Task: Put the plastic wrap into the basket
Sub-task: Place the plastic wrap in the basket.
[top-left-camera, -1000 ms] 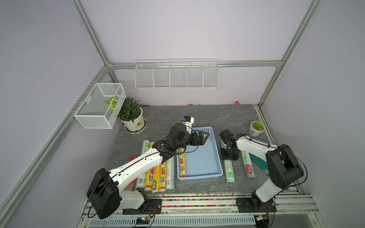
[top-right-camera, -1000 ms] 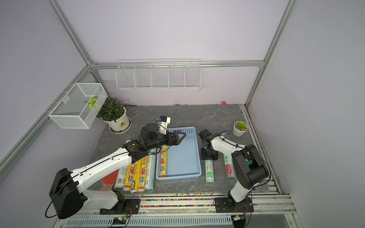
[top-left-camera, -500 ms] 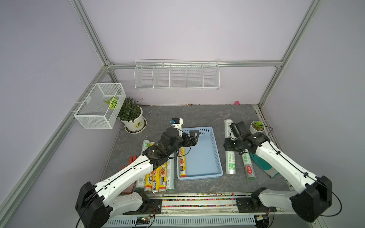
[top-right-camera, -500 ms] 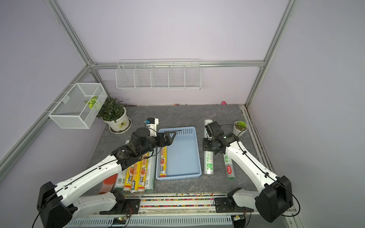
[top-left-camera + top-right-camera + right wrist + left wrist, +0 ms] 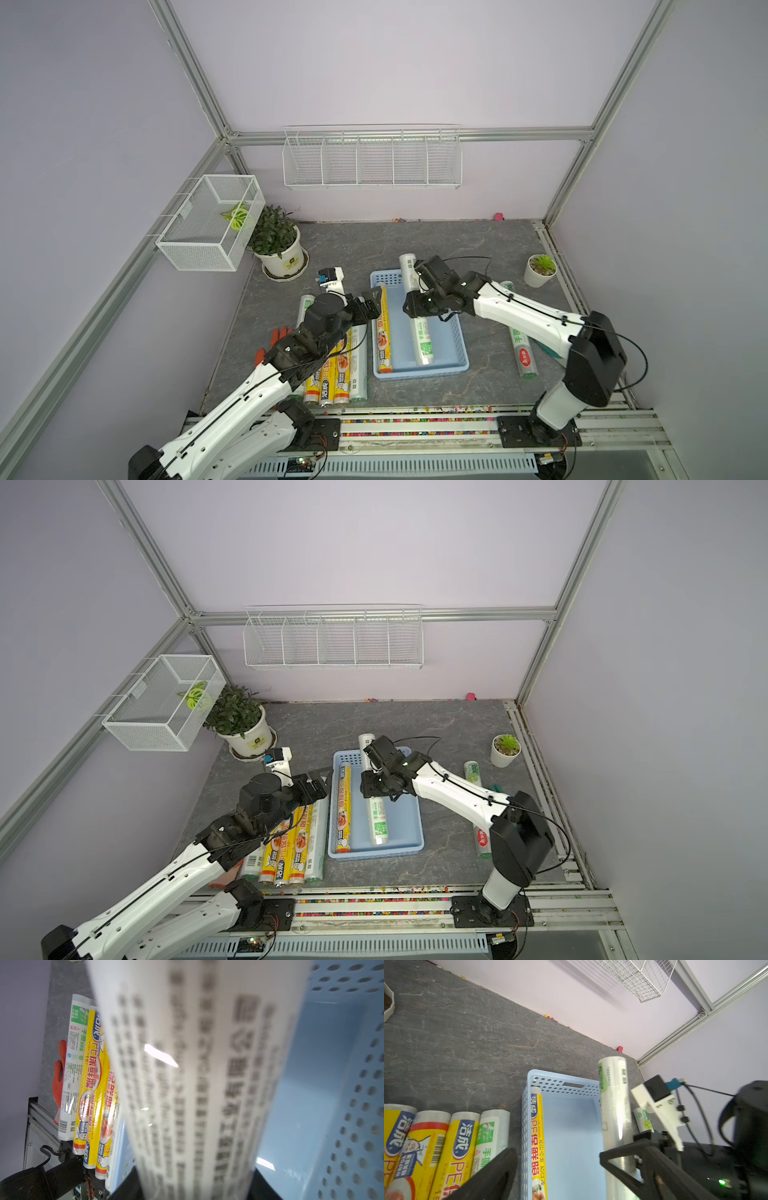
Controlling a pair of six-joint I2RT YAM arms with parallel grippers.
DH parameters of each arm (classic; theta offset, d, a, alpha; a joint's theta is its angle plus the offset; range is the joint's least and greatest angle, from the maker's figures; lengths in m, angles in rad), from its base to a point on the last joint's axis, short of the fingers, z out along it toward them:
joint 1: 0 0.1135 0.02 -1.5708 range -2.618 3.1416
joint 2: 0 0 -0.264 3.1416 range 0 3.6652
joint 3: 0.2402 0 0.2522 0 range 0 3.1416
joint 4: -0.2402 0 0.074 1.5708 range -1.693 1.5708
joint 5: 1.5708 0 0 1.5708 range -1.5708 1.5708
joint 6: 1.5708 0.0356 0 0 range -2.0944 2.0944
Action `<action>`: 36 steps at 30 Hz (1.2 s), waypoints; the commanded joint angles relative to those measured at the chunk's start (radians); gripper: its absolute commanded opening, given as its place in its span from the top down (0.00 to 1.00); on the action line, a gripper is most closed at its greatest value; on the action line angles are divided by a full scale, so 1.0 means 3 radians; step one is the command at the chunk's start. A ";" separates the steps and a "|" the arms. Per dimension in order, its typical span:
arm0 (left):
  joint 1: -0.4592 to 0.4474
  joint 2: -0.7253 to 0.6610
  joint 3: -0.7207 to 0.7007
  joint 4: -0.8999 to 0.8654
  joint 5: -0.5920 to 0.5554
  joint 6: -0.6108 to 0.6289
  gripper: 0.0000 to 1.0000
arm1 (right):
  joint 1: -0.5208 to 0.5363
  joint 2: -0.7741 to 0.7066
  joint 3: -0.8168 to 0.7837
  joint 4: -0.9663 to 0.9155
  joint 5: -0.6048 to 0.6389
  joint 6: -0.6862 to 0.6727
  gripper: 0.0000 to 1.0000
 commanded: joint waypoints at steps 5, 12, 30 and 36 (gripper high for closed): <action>0.0017 -0.0020 -0.0076 -0.0171 0.0009 0.0040 0.00 | -0.0004 0.0272 0.0063 0.0348 -0.0334 0.0347 0.74; 0.0032 0.0044 -0.0050 -0.0187 -0.0003 0.0070 0.00 | -0.0002 0.0582 -0.0040 0.0433 -0.0482 0.0549 0.70; 0.0034 -0.0045 0.0070 -0.0377 0.0019 0.0082 0.00 | -0.0045 0.0859 -0.0132 0.0788 -0.0675 0.0740 0.42; 0.0032 0.0053 0.0077 -0.0301 0.0080 0.0089 0.00 | -0.0054 0.0778 -0.0179 0.0834 -0.0796 0.0658 0.35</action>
